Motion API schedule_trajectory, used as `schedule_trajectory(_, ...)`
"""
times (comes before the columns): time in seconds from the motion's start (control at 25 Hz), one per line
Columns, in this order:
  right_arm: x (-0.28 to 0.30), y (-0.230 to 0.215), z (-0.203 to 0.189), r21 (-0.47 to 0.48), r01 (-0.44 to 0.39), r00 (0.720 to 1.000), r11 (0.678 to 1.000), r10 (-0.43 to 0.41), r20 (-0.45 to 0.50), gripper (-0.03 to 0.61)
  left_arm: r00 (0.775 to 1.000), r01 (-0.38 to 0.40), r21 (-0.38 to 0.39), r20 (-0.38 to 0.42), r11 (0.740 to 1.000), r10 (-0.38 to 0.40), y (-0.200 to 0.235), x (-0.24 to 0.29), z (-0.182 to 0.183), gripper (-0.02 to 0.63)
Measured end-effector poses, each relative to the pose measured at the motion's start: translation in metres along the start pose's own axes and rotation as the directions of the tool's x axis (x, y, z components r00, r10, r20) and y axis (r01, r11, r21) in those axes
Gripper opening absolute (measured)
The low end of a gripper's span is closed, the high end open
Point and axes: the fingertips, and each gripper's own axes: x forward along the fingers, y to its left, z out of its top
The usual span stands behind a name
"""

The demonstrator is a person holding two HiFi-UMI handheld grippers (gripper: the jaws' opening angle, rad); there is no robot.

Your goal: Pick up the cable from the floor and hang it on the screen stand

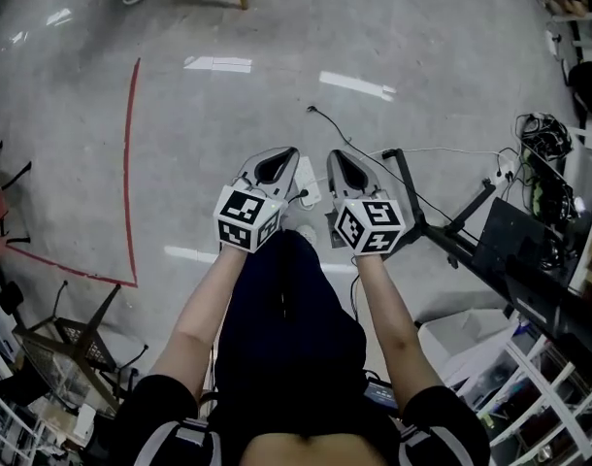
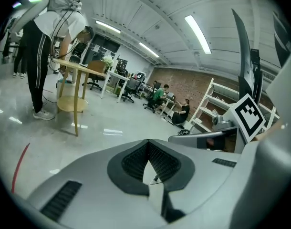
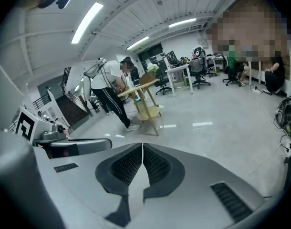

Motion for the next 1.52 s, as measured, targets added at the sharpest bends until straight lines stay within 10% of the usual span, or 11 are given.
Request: schedule_trajectory(1.52,0.218,-0.176,-0.211,-0.020,-0.033,0.999,0.999,0.032,-0.035,0.026,0.994,-0.009,-0.064,-0.109,0.998,0.002,0.127,0.206,-0.246,0.003)
